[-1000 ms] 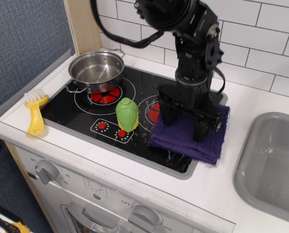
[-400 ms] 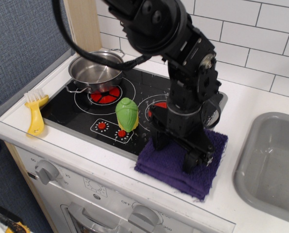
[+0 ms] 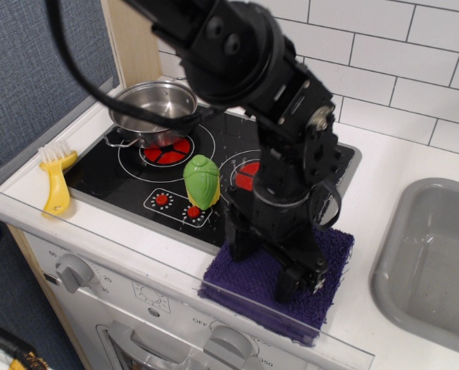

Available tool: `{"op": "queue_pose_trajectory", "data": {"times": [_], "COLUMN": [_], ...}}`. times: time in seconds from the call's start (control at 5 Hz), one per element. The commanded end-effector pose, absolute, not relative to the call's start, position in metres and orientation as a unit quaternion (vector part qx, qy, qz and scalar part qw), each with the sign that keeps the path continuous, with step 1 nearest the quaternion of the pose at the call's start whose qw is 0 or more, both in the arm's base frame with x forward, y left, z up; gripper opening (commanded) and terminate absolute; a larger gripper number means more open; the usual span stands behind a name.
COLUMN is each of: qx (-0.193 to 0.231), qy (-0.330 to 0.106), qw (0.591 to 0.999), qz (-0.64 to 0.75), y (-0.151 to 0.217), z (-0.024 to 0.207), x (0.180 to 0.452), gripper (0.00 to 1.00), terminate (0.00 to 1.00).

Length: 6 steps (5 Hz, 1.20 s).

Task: Move the cloth from the back to front right of the stovetop

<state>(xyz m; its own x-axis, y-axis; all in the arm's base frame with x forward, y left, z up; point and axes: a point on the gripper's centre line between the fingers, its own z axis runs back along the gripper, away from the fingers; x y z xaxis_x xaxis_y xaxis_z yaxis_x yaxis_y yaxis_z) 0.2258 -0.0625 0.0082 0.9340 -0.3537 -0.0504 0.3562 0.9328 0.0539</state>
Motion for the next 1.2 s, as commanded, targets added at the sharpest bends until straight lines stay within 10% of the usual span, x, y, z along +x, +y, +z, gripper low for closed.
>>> {"op": "queue_pose_trajectory", "data": {"times": [0.0,0.8,1.0], "qx": [-0.004,0.029,0.029], "qy": [-0.029,-0.097,-0.097], "qw": [0.990,0.992,0.992], "qz": [-0.136,-0.075,-0.075], "y": [-0.060,-0.043,-0.043], "z": [0.067,0.076,0.076], "x": [0.227,0.240,0.240], "gripper": [1.00,1.00,1.00], "terminate": [0.00,0.00,1.00]}}
